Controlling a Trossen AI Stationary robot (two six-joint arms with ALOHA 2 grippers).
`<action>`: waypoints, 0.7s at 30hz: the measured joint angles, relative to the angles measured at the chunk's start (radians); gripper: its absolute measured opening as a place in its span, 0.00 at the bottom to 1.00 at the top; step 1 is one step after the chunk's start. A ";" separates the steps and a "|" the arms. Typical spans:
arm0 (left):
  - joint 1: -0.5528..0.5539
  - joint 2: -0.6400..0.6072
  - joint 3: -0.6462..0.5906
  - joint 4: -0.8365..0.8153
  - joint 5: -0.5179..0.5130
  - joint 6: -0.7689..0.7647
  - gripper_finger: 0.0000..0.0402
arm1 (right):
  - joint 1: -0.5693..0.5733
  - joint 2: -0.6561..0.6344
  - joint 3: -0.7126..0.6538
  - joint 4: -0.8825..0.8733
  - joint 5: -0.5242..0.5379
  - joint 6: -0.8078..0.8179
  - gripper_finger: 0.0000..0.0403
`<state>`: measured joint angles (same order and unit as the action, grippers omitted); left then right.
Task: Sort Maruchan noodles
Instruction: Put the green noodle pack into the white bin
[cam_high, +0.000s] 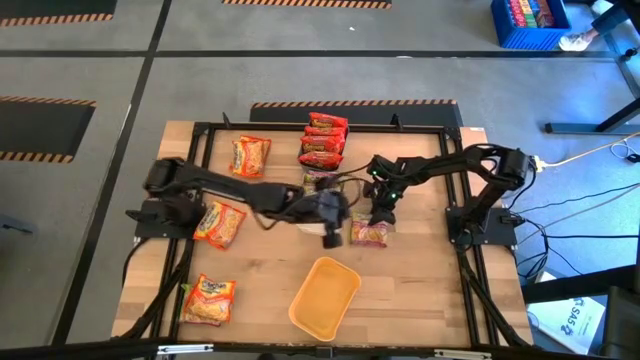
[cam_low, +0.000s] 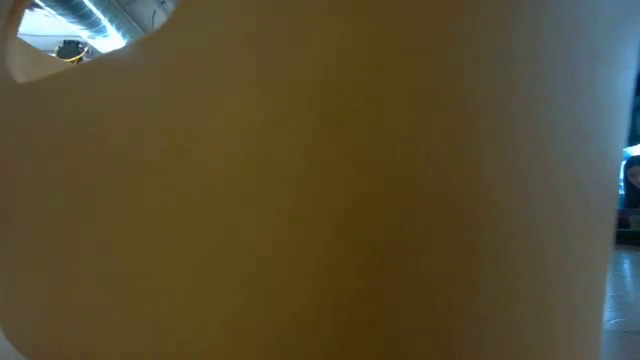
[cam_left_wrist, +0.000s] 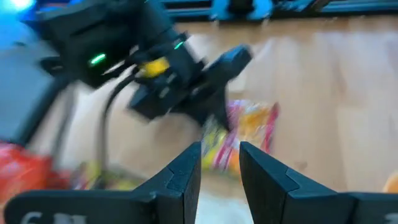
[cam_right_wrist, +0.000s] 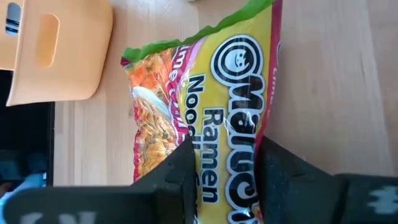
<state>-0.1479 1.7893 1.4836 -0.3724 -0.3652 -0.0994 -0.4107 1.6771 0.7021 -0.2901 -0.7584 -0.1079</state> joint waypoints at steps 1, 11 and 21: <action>-0.012 -0.030 -0.024 -0.003 -0.036 0.000 0.26 | 0.000 -0.009 0.000 -0.008 0.006 0.004 0.26; -0.091 -0.371 -0.459 0.172 -0.074 0.019 0.26 | 0.000 -0.082 -0.002 -0.037 0.041 0.077 0.26; -0.094 -0.562 -0.816 0.446 -0.063 -0.071 0.26 | -0.001 -0.134 -0.002 -0.077 0.065 0.134 0.11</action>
<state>-0.2424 1.2273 0.6680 0.0735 -0.4278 -0.1707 -0.4114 1.5433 0.7005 -0.3674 -0.6936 0.0262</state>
